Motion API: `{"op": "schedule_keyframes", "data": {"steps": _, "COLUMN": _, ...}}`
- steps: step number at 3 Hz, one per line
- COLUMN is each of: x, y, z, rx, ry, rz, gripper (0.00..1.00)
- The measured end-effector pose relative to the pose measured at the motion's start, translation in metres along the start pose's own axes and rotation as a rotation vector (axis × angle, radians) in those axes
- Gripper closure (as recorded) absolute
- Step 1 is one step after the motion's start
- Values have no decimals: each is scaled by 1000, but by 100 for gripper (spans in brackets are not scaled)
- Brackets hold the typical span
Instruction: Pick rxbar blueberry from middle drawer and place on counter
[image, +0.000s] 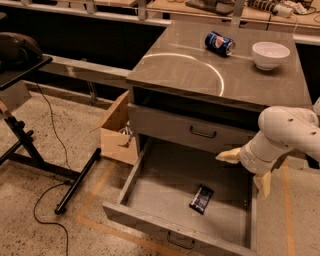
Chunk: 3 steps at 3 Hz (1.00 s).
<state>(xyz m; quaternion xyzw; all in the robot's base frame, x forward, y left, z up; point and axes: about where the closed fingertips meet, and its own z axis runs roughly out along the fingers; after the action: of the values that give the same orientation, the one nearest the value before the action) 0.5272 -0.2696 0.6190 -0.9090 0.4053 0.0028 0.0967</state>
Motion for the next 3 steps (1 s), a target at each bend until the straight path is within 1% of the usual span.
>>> {"op": "schedule_keyframes", "data": {"steps": 1, "x": 0, "y": 0, "z": 0, "rx": 0, "ry": 0, "rz": 0, "gripper": 0}}
{"op": "schedule_keyframes", "data": {"steps": 2, "x": -1, "y": -2, "z": 33, "rx": 13, "ry": -3, "rz": -15, "gripper": 0}}
{"op": "schedule_keyframes", "data": {"steps": 3, "x": -4, "y": -13, "z": 86, "rx": 72, "ry": -23, "rz": -103, "gripper": 0}}
